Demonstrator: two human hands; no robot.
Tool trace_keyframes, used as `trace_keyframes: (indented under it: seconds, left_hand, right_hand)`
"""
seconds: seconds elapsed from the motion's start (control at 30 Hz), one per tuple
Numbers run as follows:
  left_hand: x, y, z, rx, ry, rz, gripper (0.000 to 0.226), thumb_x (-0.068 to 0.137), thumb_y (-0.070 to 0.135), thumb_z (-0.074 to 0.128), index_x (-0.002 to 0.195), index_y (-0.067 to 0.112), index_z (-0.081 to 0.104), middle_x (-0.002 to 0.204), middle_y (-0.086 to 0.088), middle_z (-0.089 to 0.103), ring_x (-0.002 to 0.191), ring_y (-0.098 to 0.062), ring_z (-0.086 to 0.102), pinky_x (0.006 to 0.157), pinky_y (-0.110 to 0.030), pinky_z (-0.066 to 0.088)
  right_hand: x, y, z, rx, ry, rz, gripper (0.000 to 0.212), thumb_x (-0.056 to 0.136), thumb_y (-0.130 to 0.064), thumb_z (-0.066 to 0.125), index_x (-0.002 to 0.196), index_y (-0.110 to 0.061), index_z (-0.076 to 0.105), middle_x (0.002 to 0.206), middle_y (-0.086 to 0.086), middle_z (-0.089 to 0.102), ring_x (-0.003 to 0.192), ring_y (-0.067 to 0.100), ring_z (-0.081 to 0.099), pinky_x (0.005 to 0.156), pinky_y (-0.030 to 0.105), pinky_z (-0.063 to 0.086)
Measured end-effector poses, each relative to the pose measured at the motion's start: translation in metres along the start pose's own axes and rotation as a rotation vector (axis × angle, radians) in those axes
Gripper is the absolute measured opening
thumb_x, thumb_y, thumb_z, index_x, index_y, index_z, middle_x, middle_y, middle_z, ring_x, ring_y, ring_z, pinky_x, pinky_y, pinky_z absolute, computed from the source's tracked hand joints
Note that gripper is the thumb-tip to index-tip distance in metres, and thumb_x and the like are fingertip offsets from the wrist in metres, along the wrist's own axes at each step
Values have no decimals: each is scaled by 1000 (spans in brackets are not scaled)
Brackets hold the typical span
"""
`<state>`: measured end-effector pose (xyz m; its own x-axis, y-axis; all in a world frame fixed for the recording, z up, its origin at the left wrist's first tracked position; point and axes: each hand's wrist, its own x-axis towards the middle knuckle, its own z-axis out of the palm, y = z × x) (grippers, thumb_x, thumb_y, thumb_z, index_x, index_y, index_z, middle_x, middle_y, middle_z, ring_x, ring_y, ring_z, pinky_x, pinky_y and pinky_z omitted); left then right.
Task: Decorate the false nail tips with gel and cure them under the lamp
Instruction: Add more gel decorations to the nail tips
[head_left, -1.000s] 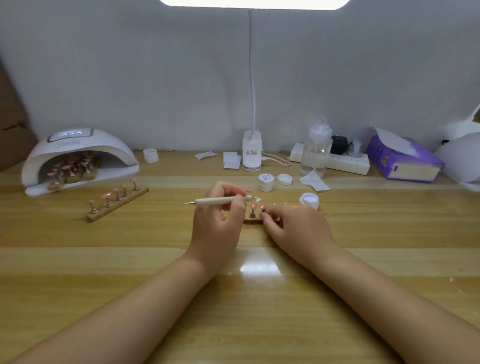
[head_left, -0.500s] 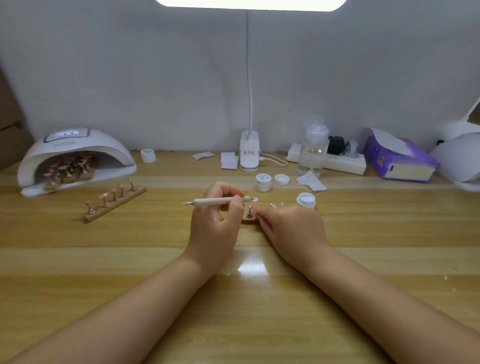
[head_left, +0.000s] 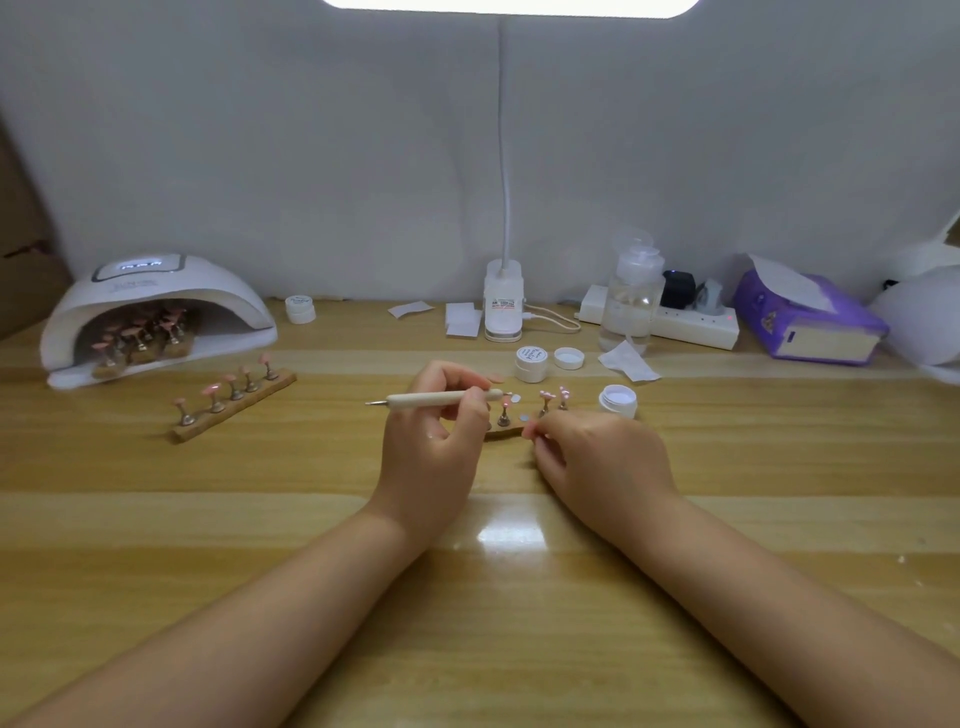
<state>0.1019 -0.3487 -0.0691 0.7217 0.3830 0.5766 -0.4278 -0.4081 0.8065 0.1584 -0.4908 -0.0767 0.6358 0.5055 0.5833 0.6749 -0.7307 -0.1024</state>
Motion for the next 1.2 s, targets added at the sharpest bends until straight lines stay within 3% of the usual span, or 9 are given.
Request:
trace_keyframes:
  seconds: [0.27,0.37,0.53,0.6,0.73,0.83,1.0,1.2]
  left_hand:
    - [0,1,1,-12,-16,19,10,84,19,49,80,25,56,76,21,66,69,0,60,62,-15,46]
    - [-1,1,1,-16,-23,19,11,84,19,49,79,27,56,73,18,65,69,-1,60,61,-14,45]
    - [-2,2,2,-8,-29,17,11,84,19,50,80,27,57,73,8,64,70,-6,62,63,-20,49]
    - [-2,3,1,-10,-40,21,10,85,18,50,82,25,57,76,5,64,72,-7,63,65,-24,51]
    - [-3,5,3,-14,-62,24,11,86,17,50,83,23,59,79,-1,66,72,-10,64,68,-36,54]
    - [-3,4,3,0,-59,23,11,87,19,51,82,24,60,77,0,67,72,-12,64,69,-41,53]
    - [-4,3,3,27,-61,19,13,88,22,51,83,28,61,78,3,68,73,-10,65,70,-41,54]
    - [-3,3,3,45,-59,38,13,88,21,52,83,28,61,77,8,67,72,-5,65,67,-37,54]
  right_hand:
    - [0,6,3,244,36,145,5,81,-21,64,80,-22,68,80,-7,71,64,15,57,55,30,45]
    - [0,8,4,306,47,148,3,82,-22,64,80,-24,66,84,-10,70,57,3,44,55,26,40]
    - [1,9,4,368,50,142,7,81,-18,66,81,-25,65,78,-14,65,61,-13,48,52,9,31]
    - [1,10,4,391,38,153,8,81,-18,66,81,-25,64,75,-16,62,64,-13,49,53,9,32]
    - [1,10,2,456,49,165,9,81,-15,66,83,-24,67,75,-16,62,63,-10,51,58,22,42]
    - [0,10,1,499,33,157,11,81,-12,66,82,-23,67,80,-12,67,63,-9,52,59,21,42]
    - [1,10,1,564,19,162,11,81,-7,65,81,-19,67,80,-10,67,62,-10,54,58,9,39]
    - [1,9,0,589,19,158,10,81,-7,66,81,-17,68,77,-9,69,57,-6,56,70,18,47]
